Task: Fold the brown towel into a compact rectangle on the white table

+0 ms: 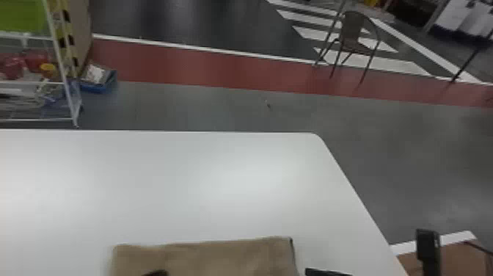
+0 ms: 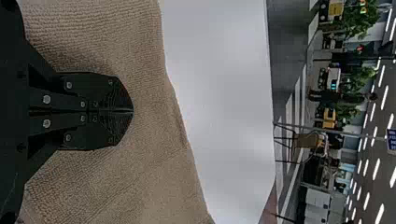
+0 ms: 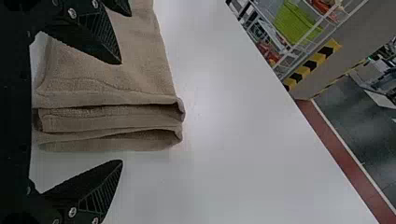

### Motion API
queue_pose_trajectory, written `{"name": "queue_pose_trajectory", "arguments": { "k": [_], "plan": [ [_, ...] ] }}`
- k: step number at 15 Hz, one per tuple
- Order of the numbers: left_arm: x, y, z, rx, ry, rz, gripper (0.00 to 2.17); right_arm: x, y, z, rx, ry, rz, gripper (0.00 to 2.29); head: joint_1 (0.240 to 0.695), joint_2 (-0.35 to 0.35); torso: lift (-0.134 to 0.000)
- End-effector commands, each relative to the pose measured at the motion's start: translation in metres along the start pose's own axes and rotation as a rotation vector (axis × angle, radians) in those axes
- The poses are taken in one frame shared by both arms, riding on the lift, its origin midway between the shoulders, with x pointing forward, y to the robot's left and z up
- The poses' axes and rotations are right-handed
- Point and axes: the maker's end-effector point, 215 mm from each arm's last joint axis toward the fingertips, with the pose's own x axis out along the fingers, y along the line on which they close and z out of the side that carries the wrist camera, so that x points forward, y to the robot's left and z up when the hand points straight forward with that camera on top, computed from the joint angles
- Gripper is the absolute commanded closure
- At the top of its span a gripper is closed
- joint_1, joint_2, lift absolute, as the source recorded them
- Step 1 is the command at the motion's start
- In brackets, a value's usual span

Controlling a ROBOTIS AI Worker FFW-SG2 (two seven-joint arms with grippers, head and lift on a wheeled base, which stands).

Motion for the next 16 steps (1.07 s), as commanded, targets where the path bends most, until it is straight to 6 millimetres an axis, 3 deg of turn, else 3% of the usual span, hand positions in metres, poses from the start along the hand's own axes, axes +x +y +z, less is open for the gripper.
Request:
{"name": "queue_pose_trajectory", "arguments": {
  "k": [1, 3, 4, 5, 9, 16],
  "plan": [
    [0.006, 0.004, 0.011, 0.009, -0.009, 0.005, 1.73, 0.0, 0.0, 0.001, 0.001, -0.002, -0.002, 0.14, 0.695, -0.35, -0.123],
    [0.015, 0.009, 0.015, 0.008, -0.01, 0.008, 1.73, 0.0, -0.002, 0.0, 0.003, 0.0, -0.006, 0.14, 0.695, -0.35, -0.123],
    [0.021, 0.011, 0.0, -0.005, 0.039, 0.008, 1.73, -0.001, -0.003, 0.0, 0.003, 0.0, -0.007, 0.14, 0.695, -0.35, -0.123],
    [0.024, 0.013, -0.002, -0.006, 0.046, 0.01, 1.73, -0.002, -0.004, 0.0, 0.006, -0.003, -0.008, 0.14, 0.695, -0.35, -0.123],
    [0.034, 0.021, 0.006, -0.011, 0.045, 0.016, 1.73, -0.001, -0.006, 0.001, 0.011, -0.007, -0.006, 0.14, 0.695, -0.35, -0.123],
    [0.029, 0.078, 0.005, -0.07, 0.051, 0.104, 1.73, 0.002, -0.007, 0.005, 0.011, -0.014, -0.005, 0.14, 0.695, -0.35, -0.123]
  ]
}}
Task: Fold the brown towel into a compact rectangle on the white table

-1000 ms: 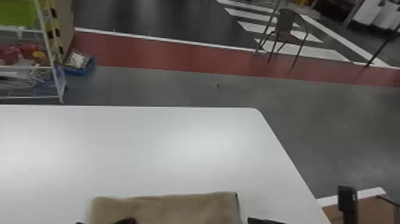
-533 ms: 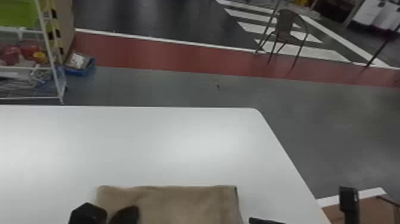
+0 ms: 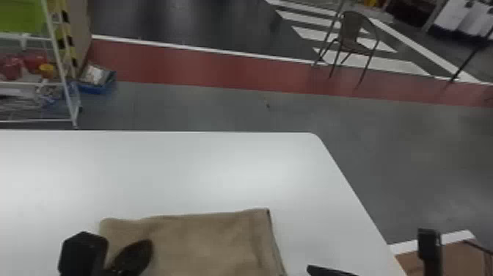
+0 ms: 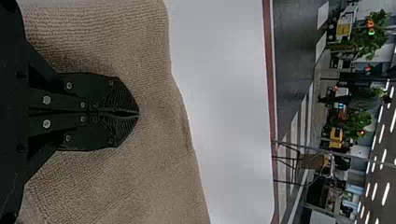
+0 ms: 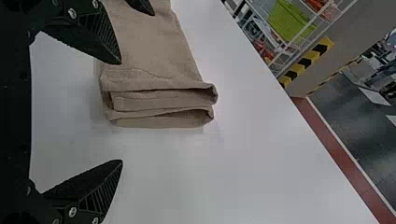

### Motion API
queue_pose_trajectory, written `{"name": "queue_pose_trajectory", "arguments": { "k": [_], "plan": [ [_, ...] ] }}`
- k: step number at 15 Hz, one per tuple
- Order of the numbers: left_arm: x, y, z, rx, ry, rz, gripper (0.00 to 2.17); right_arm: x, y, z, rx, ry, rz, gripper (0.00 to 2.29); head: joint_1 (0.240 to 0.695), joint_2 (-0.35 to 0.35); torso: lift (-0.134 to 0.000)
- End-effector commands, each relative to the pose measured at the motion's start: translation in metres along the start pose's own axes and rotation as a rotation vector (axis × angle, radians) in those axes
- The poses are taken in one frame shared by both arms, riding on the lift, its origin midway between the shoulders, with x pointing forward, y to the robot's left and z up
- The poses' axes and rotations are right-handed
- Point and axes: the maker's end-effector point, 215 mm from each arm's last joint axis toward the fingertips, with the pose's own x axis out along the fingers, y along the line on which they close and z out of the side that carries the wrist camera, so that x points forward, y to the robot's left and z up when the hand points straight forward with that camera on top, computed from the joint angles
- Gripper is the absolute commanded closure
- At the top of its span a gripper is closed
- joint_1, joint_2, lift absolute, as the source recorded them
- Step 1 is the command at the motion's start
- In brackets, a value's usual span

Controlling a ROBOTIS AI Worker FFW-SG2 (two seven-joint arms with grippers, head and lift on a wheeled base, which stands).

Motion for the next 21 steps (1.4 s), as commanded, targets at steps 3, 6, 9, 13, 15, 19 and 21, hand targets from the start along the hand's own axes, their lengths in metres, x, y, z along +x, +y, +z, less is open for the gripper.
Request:
{"name": "queue_pose_trajectory", "arguments": {
  "k": [3, 6, 9, 13, 15, 19, 21],
  "plan": [
    [-0.015, 0.028, -0.012, -0.046, 0.011, 0.043, 1.73, 0.005, 0.003, 0.001, 0.002, 0.006, 0.001, 0.15, 0.695, -0.35, -0.123],
    [-0.028, 0.017, -0.006, -0.054, -0.016, 0.025, 1.73, 0.013, 0.011, -0.002, 0.012, 0.026, 0.017, 0.12, 0.695, -0.35, -0.123],
    [-0.042, -0.002, 0.017, -0.048, -0.064, -0.01, 1.73, 0.022, 0.019, 0.002, -0.004, 0.026, 0.025, 0.11, 0.695, -0.35, -0.123],
    [-0.036, -0.017, 0.022, -0.044, -0.065, -0.051, 1.72, 0.036, 0.027, 0.005, -0.034, 0.029, 0.014, 0.14, 0.695, -0.35, -0.123],
    [-0.024, -0.022, 0.012, -0.039, -0.042, -0.062, 1.72, 0.038, 0.03, 0.005, -0.039, 0.028, 0.02, 0.14, 0.695, -0.35, -0.123],
    [-0.004, -0.025, 0.011, -0.03, -0.028, -0.069, 1.73, 0.036, 0.022, 0.017, -0.045, -0.005, 0.007, 0.14, 0.695, -0.35, -0.123],
    [0.003, -0.027, 0.016, -0.025, -0.034, -0.076, 1.72, 0.036, 0.018, 0.023, -0.056, -0.024, 0.001, 0.14, 0.695, -0.35, -0.123]
  ]
}}
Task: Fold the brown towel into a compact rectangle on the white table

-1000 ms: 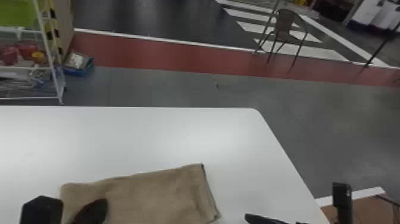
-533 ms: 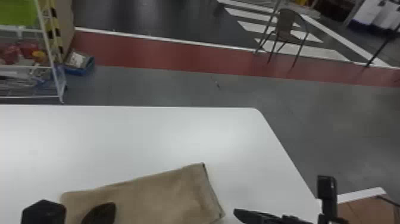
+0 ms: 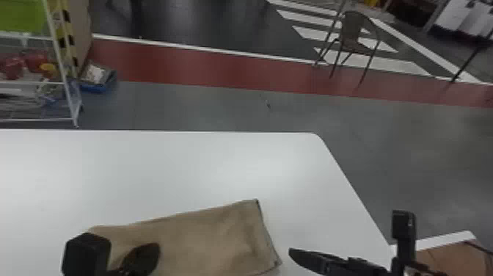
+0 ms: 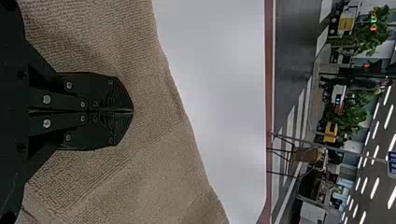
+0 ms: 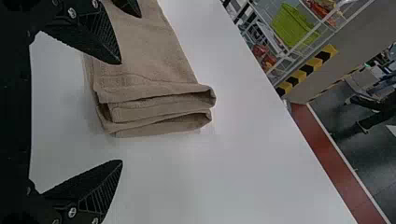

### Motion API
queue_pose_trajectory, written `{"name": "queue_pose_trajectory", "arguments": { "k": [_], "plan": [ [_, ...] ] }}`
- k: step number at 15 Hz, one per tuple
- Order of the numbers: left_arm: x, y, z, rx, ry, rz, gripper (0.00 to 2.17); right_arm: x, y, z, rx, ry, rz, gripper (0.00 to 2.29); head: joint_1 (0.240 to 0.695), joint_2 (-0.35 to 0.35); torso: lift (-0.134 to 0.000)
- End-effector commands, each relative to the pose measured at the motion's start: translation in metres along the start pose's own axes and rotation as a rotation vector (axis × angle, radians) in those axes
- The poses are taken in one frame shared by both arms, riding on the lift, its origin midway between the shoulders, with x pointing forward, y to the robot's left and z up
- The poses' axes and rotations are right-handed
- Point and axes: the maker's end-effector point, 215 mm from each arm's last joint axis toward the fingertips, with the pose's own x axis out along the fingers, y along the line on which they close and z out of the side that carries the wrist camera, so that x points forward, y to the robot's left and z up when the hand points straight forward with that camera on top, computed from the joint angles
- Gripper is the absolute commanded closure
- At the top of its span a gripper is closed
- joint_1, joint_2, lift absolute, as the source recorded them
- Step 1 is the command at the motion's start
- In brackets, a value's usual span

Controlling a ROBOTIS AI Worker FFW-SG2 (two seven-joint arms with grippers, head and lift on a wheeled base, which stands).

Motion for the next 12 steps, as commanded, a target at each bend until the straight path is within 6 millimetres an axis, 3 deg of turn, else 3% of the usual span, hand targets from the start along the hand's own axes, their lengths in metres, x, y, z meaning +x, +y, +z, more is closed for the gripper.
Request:
{"name": "queue_pose_trajectory", "arguments": {
  "k": [1, 6, 12],
  "plan": [
    [0.007, -0.002, 0.004, 0.0, -0.007, -0.007, 1.73, 0.002, -0.003, 0.005, -0.006, -0.016, -0.003, 0.14, 0.695, -0.35, -0.123],
    [0.007, 0.003, 0.01, -0.001, -0.029, -0.001, 1.72, 0.026, -0.015, 0.015, 0.023, -0.02, -0.028, 0.14, 0.695, -0.35, -0.123],
    [0.007, 0.007, 0.011, -0.001, -0.029, -0.003, 1.72, 0.065, 0.01, 0.025, -0.052, -0.007, -0.035, 0.21, 0.695, -0.35, -0.123]
  ]
}}
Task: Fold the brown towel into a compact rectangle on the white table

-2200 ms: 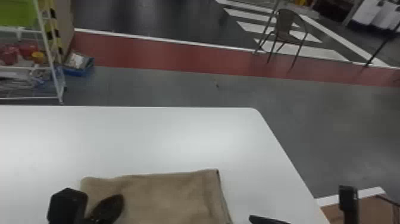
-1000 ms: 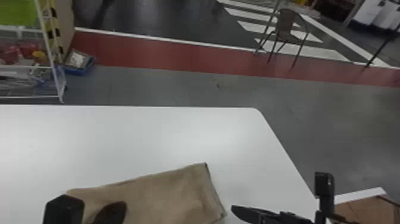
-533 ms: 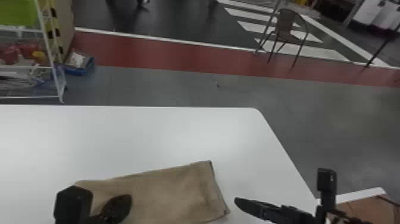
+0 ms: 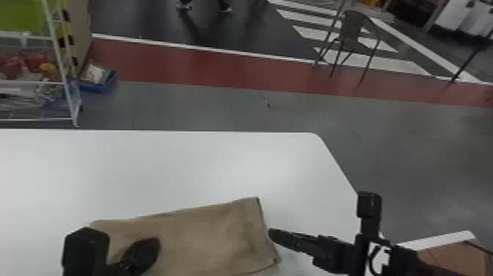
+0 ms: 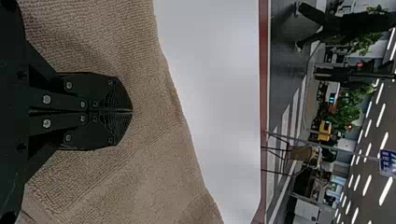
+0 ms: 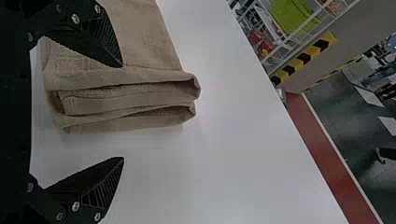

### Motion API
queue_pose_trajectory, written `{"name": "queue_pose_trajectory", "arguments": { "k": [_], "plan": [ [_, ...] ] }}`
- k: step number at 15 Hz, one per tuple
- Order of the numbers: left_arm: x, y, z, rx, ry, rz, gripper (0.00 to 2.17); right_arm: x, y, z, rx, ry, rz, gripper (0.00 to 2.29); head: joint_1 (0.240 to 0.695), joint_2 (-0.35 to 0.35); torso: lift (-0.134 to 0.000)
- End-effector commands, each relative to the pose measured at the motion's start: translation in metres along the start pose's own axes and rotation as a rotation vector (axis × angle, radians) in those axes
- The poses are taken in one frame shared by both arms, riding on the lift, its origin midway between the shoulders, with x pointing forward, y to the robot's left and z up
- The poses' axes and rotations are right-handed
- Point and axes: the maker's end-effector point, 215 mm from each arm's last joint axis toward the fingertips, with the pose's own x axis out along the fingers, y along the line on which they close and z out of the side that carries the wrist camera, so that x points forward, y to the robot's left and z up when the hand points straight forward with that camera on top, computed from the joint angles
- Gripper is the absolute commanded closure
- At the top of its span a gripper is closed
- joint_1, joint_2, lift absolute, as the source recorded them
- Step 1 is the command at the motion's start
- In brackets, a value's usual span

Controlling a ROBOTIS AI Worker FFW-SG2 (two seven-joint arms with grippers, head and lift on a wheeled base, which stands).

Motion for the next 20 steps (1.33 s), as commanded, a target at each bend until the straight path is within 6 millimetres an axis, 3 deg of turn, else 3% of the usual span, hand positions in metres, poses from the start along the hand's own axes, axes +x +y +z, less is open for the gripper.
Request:
{"name": "queue_pose_trajectory", "arguments": {
  "k": [1, 7, 11, 18, 20],
  "plan": [
    [0.0, 0.0, 0.0, 0.0, 0.001, -0.002, 1.72, 0.011, 0.018, -0.001, -0.016, 0.033, 0.016, 0.21, 0.695, -0.348, -0.123],
    [-0.004, 0.003, -0.001, 0.0, 0.0, -0.005, 1.72, 0.029, 0.03, -0.005, -0.057, 0.112, -0.03, 0.21, 0.695, -0.284, -0.123],
    [-0.007, 0.003, -0.002, -0.002, 0.0, -0.009, 1.72, 0.03, 0.02, 0.01, -0.072, 0.107, -0.084, 0.21, 0.695, -0.275, -0.123],
    [-0.007, 0.0, -0.001, -0.001, -0.002, -0.014, 1.72, 0.038, 0.012, -0.002, -0.028, 0.157, -0.095, 0.21, 0.695, -0.287, -0.123],
    [-0.007, 0.0, -0.002, -0.002, -0.001, -0.014, 1.72, 0.039, 0.012, -0.001, -0.025, 0.158, -0.089, 0.35, 0.695, -0.288, -0.123]
  ]
}}
